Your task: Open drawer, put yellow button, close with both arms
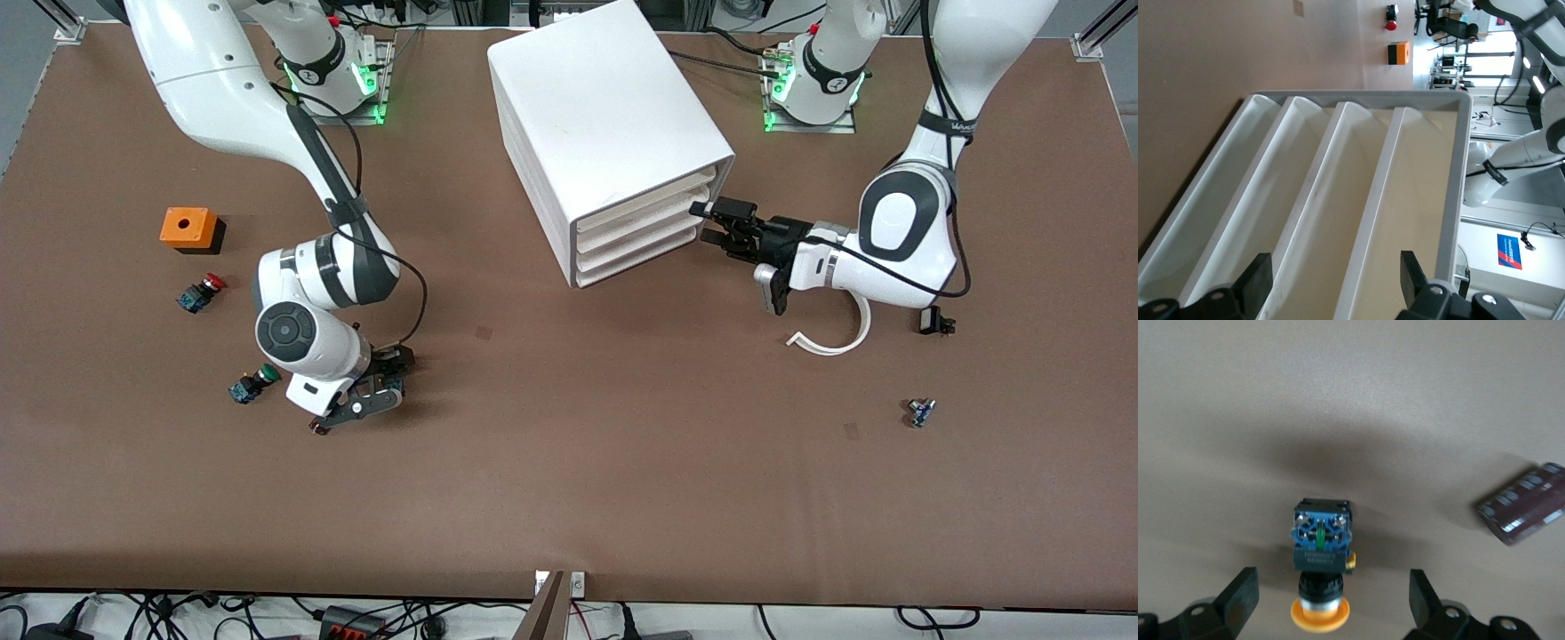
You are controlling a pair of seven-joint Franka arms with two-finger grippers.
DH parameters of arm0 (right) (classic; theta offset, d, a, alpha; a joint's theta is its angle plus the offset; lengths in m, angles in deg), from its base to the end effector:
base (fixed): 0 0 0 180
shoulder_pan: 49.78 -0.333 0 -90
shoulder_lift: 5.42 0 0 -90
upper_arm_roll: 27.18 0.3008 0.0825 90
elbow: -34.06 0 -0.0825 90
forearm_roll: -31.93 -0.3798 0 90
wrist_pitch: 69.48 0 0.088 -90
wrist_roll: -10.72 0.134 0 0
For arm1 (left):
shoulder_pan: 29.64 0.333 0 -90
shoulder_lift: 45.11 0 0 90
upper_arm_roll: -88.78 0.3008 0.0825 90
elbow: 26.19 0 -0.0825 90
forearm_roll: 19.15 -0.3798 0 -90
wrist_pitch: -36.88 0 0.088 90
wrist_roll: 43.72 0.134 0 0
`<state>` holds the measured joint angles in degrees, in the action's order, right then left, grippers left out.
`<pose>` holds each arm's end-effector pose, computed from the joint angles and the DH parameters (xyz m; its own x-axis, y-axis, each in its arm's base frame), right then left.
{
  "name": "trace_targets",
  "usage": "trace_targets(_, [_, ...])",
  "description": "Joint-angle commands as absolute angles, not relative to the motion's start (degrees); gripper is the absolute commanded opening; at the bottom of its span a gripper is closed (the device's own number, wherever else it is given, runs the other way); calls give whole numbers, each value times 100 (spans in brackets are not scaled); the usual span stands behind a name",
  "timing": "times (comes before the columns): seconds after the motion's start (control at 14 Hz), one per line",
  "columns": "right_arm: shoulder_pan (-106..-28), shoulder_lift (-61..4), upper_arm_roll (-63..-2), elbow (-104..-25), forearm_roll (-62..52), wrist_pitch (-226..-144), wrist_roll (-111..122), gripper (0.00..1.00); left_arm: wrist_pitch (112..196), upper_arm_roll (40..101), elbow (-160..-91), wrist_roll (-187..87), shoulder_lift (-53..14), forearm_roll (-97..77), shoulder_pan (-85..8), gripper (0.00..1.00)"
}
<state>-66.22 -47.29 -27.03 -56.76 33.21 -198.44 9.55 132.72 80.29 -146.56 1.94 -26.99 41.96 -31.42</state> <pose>0.6486 0.1919 0.1656 0.9461 0.3172 -0.0654 0.3187 -0.9478 0.0133 0.4810 -0.1978 0.2546 0.8926 -0.4460 -0.0667 -0.1034 -0.3464 0.9324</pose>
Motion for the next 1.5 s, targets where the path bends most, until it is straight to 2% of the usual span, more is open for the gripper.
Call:
trace_targets(0.0, [-6648, -4980, -2692, -5515, 3202, -20025, 958, 100, 13111, 7912, -14861, 567, -2718, 4613, -3105, 83])
trace_targets(0.21, [-6657, -5007, -2692, -5515, 3017, -20140, 958, 99, 13048, 7841, -15082, 1181, -2613, 5125, -3148, 78])
trace_targets(0.43, [-6657, -5016, -2692, -5515, 3017, -20149, 958, 80, 13048, 7832, -15143, 1402, -2516, 5125, -3148, 77])
trace_targets(0.57, [-6657, -5007, -2692, -5515, 3017, -20140, 958, 53, 13048, 7823, -15196, 1437, -2507, 5177, -3157, 75])
trace_targets(0.64, [-6648, -5007, -2692, -5515, 3026, -20140, 958, 43, 13057, 7762, -15274, 1550, -2490, 5308, -3157, 71])
trace_targets(0.71, [-6648, -5007, -2701, -5515, 3026, -20140, 923, 40, 13074, 7718, -15310, 1656, -2472, 5475, -3157, 65])
trace_targets(0.86, [-6639, -4981, -2701, -5507, 3026, -20140, 879, 23, 13066, 7691, -15389, 1710, -2419, 5556, -3166, 45])
trace_targets(0.93, [-6648, -4955, -2701, -5419, 3026, -20105, 861, 13, 13074, 7691, -15407, 1719, -2393, 5556, -3166, 31])
trace_targets(1.0, [-6648, -4928, -2701, -5297, 3017, -20044, 853, 8, 13066, 7691, -15407, 1719, -2341, 5556, -3157, 22])
trace_targets(1.07, [-6648, -4920, -2701, -5139, 3017, -19887, 844, 4, 13057, 7682, -15407, 1710, -2323, 5556, -3157, 13])
trace_targets(1.14, [-6648, -4919, -2701, -4928, 3026, -19668, 844, 0, 13057, 7691, -15416, 1710, -2314, 5556, -3157, 9])
trace_targets(1.29, [-6665, -4841, -2692, -4375, 3035, -19001, 844, 0, 13048, 7682, -15407, 1684, -2261, 5556, -3157, 0])
trace_targets(1.43, [-6779, -4692, -2701, -3996, 3017, -18464, 852, 0, 13048, 7691, -15337, 1509, -2252, 5556, -3105, 0])
